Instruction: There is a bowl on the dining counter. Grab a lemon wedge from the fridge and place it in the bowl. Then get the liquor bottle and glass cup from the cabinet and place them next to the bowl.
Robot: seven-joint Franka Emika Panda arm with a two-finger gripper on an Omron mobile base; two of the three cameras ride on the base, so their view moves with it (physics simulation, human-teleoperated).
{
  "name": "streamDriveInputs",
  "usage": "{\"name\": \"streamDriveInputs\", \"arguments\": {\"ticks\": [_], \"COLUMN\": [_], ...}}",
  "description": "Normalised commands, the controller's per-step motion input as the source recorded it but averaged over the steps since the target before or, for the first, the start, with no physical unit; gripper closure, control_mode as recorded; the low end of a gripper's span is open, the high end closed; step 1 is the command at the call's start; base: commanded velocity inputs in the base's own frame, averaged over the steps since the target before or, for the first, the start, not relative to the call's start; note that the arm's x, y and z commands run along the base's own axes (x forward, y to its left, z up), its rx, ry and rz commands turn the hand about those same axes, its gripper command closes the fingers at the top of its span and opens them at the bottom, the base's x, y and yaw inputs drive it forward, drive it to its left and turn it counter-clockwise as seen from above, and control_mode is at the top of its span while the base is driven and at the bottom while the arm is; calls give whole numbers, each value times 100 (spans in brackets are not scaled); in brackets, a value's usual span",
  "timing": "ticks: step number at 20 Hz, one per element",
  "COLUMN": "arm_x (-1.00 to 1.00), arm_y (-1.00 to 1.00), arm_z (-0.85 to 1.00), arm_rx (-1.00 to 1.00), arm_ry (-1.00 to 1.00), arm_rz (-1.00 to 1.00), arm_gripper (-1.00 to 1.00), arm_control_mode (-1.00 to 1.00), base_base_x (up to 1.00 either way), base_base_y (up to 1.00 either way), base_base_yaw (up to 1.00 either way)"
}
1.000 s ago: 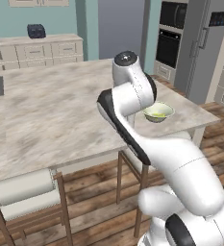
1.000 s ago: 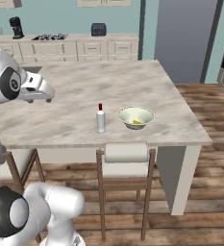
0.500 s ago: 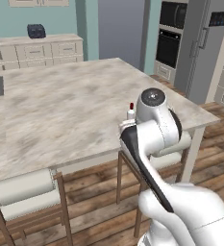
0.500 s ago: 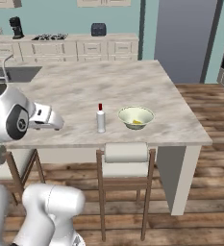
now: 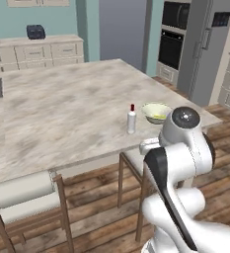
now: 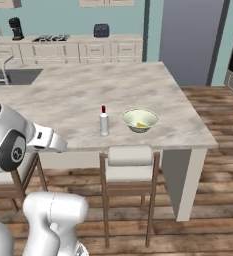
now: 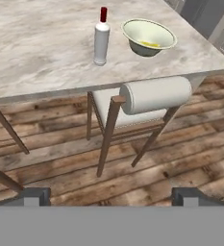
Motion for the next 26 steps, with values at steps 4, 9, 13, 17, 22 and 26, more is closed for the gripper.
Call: {"name": "streamDriveInputs", "arguments": {"ticks": [4, 9, 13, 17, 22, 26], "arm_x": [0, 0, 0, 0, 0, 0], "arm_y": [0, 0, 0, 0, 0, 0], "arm_z": [0, 0, 0, 0, 0, 0], "arm_rx": [0, 0, 0, 0, 0, 0], "arm_ry": [0, 0, 0, 0, 0, 0], "arm_rz": [0, 0, 0, 0, 0, 0], "arm_gripper": [-100, -100, -100, -100, -100, -100], "arm_control_mode": [100, 100, 100, 100, 100, 100], "base_base_x": [-19, 1, 5, 16, 32, 45], "base_base_y": [-48, -24, -19, -26, -35, -44], "base_base_yaw": [-39, -66, -73, -69, -63, -57]}}
